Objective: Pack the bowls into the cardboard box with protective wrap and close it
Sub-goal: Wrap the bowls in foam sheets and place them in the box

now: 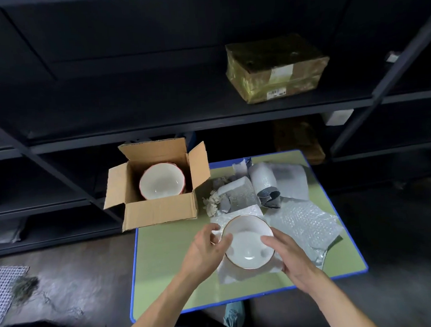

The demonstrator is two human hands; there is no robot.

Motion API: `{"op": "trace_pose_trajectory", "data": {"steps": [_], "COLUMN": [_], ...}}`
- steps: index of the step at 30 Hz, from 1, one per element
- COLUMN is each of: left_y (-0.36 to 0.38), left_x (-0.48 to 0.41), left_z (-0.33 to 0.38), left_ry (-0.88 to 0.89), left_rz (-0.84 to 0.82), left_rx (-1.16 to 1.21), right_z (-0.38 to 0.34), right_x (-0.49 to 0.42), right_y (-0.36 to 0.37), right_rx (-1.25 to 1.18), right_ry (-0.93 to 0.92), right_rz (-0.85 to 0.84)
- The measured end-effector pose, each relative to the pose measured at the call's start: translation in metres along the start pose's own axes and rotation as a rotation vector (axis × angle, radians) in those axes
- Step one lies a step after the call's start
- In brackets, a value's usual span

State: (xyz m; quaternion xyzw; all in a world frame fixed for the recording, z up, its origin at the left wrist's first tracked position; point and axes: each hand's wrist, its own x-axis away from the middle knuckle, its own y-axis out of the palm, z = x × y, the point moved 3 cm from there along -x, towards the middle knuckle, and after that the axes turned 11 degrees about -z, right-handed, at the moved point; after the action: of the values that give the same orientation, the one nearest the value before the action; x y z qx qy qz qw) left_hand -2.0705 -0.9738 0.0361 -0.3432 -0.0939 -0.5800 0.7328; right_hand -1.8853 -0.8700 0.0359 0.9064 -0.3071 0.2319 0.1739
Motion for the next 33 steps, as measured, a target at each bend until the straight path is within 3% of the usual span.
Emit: {"op": "trace_pose_trajectory", "data": {"steps": [3,7,11,14,22,33], "left_y": [0.000,0.002,0.001,-0.005,-0.013,-0.076], "left_x": [-0.001,0.006,0.008,0.012,0.026,0.041], "left_z": [-0.010,-0.009,0.000,0.007,0.015,0.035], "left_ry": [-0.102,-0.072,0.022,0.067,0.113,0.244], "left_rz": [-0.085,-0.276,-0.247,-0.199,-0.275,-0.013], "left_rx": [0.148,0.459,0.545,0.538,0.448,0.335], "right_z": [-0.005,-0.009,-0.010,-0.009,-0.021,-0.092], "right_x": [0.002,0.002,-0.001,-0.001,-0.003,-0.013], "right_y": [-0.001,0.000,0.004,0.006,0.010,0.058], "right_rx": [0.030,0.090,0.156,0.150,0.261,0.420], "right_ry": [-0.012,-0.018,-0.037,-0.033,-0.072,-0.215], "right_rz": [0.024,0.028,0.078,0.080,0.074,0.076]}}
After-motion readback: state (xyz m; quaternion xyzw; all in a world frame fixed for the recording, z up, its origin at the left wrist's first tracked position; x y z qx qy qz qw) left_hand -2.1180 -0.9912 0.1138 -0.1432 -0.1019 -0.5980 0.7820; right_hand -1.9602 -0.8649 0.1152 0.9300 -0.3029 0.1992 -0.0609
